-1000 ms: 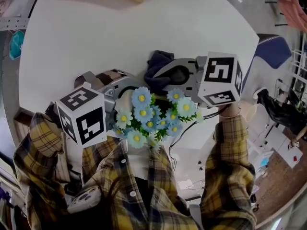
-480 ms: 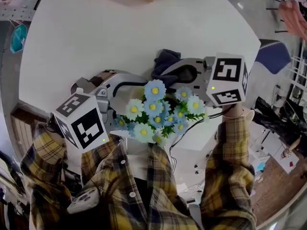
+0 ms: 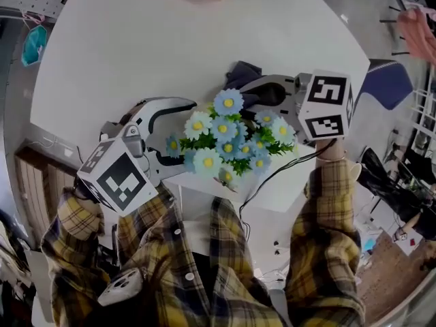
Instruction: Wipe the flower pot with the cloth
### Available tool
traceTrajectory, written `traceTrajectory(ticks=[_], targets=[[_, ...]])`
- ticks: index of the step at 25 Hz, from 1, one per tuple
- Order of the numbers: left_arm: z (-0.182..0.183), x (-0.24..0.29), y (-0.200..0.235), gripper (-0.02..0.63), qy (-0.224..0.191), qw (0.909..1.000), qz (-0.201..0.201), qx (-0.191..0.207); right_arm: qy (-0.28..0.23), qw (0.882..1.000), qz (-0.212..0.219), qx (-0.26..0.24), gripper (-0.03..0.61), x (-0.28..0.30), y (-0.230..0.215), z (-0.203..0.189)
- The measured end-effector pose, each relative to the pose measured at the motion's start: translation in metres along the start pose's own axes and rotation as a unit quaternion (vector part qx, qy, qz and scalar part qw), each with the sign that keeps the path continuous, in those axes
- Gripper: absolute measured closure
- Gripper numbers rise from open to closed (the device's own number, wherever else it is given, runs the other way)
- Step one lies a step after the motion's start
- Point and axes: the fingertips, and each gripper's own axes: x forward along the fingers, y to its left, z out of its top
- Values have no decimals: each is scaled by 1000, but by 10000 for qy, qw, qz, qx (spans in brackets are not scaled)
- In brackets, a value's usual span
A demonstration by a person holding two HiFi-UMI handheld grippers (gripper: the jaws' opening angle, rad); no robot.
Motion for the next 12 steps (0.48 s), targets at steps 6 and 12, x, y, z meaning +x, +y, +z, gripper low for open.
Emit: traceTrajectory(ticks=[6,12], targets=[[4,4,-4,206,123,9996,64,234,348,9986,201,-330,563,6,2,8],[5,8,-9,219,188,9993,-55,331,600,9959,413,-544,563,17,6,15]])
